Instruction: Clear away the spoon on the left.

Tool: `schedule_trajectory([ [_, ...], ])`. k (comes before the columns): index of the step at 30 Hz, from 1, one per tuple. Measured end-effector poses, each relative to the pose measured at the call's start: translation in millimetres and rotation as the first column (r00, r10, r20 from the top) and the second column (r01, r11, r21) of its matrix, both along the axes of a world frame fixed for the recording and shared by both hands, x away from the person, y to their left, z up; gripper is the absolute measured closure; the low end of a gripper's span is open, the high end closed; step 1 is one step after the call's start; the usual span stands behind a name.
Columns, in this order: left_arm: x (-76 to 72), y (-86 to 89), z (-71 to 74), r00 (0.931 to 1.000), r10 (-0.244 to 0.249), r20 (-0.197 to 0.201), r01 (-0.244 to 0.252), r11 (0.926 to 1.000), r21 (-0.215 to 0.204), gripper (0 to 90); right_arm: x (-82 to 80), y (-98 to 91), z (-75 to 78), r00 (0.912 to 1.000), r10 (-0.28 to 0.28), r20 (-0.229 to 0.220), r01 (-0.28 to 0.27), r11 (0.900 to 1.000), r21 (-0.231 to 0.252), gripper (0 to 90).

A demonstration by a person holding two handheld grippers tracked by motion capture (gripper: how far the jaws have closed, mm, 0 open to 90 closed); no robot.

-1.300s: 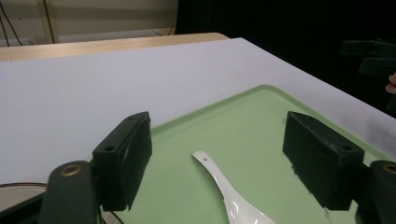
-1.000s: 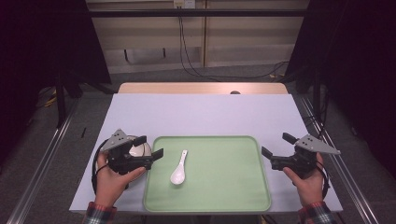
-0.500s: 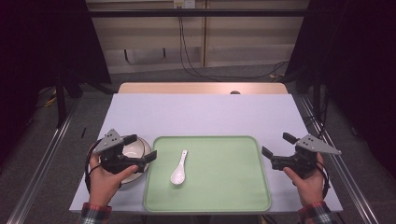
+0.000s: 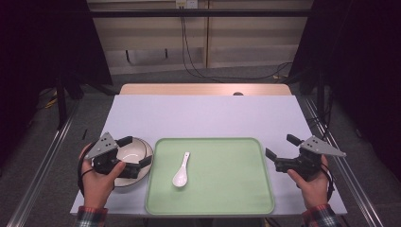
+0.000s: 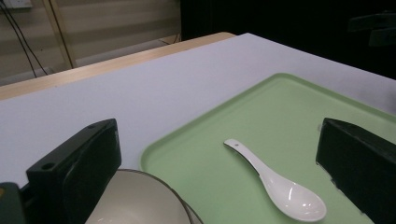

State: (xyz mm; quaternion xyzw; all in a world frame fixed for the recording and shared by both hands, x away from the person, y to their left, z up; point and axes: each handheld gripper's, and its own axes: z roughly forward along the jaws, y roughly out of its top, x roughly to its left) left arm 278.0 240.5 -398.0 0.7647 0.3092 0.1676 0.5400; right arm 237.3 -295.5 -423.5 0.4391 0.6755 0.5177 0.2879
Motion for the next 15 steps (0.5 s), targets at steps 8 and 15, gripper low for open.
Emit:
schedule_trajectory([
  [8, -0.4, 7.5, -0.2, 0.9999, 0.010, 0.005, -0.010, 0.9999, 0.004, 0.0, 0.0, -0.3, 0.0, 1.0000, 0.001, 0.000, -0.001, 1.0000, -0.001, 2.8],
  [15, -0.9, 12.1, -0.3, 0.9998, 0.017, 0.009, -0.017, 0.9999, -0.003, 0.0, 0.0, -1.5, -0.1, 1.0000, 0.002, 0.004, -0.002, 1.0000, -0.007, 2.8],
])
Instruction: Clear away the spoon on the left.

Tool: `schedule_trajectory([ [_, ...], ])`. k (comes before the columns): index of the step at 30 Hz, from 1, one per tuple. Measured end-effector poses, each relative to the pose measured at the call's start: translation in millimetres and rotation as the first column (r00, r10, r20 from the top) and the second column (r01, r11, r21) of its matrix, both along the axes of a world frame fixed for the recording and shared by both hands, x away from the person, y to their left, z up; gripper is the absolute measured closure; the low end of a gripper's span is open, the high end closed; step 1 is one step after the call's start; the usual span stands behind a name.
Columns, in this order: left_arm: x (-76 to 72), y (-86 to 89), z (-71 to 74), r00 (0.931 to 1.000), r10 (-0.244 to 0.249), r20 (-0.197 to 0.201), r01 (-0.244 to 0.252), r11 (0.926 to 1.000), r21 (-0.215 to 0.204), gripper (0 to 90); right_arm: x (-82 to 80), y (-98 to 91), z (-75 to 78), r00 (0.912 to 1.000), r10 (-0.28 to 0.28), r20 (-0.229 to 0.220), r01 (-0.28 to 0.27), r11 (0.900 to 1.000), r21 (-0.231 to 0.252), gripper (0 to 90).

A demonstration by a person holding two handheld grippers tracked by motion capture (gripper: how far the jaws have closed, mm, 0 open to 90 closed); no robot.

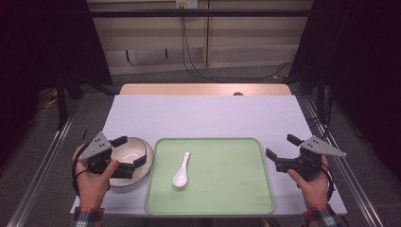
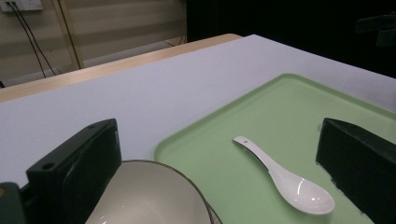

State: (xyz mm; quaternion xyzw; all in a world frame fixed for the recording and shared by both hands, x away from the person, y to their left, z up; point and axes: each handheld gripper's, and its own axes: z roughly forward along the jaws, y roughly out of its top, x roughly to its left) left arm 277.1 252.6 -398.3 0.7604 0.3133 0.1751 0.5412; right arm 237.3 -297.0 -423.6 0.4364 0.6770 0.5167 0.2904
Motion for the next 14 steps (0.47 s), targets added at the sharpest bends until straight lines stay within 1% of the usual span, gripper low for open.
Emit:
schedule_trajectory([
  [1, 0.1, 0.6, -0.1, 1.0000, -0.001, 0.003, 0.001, 1.0000, -0.002, 0.0, -0.1, 0.2, -0.1, 1.0000, -0.003, 0.000, 0.003, 1.0000, 0.000, 2.9],
  [2, -0.2, 1.1, 0.3, 1.0000, 0.009, 0.000, -0.009, 1.0000, 0.004, 0.0, 0.1, 0.4, -0.1, 1.0000, -0.006, 0.001, 0.006, 1.0000, -0.001, 2.9],
  [5, -0.8, 3.0, 0.7, 1.0000, 0.008, 0.002, -0.008, 1.0000, -0.002, 0.0, 0.0, 0.0, -0.1, 1.0000, 0.000, 0.002, 0.000, 1.0000, -0.001, 2.9],
  [7, -1.0, 4.9, 0.8, 0.9999, 0.010, 0.004, -0.010, 0.9999, 0.003, 0.0, -0.2, -0.2, -0.1, 1.0000, 0.000, 0.000, 0.000, 1.0000, -0.002, 2.9],
  [9, -1.6, 6.0, 0.4, 0.9999, 0.014, 0.000, -0.014, 0.9998, -0.012, 0.0, -0.1, 0.0, -0.2, 1.0000, -0.002, -0.001, 0.002, 1.0000, -0.002, 2.8],
  [11, -1.2, 7.3, 0.4, 0.9999, 0.012, 0.002, -0.012, 0.9999, -0.012, 0.0, -0.3, -0.3, -0.2, 1.0000, 0.002, 0.000, -0.002, 1.0000, -0.004, 2.9],
  [12, -1.5, 7.4, 0.6, 0.9998, 0.021, 0.002, -0.021, 0.9998, -0.005, 0.2, -0.2, -0.2, -0.2, 1.0000, -0.001, 0.000, 0.001, 1.0000, -0.003, 2.8],
  [14, -1.2, 7.6, 0.6, 0.9999, 0.017, 0.000, -0.017, 0.9998, -0.012, 0.4, -0.2, 0.3, -0.6, 1.0000, -0.002, -0.005, 0.002, 1.0000, -0.003, 2.8],
])
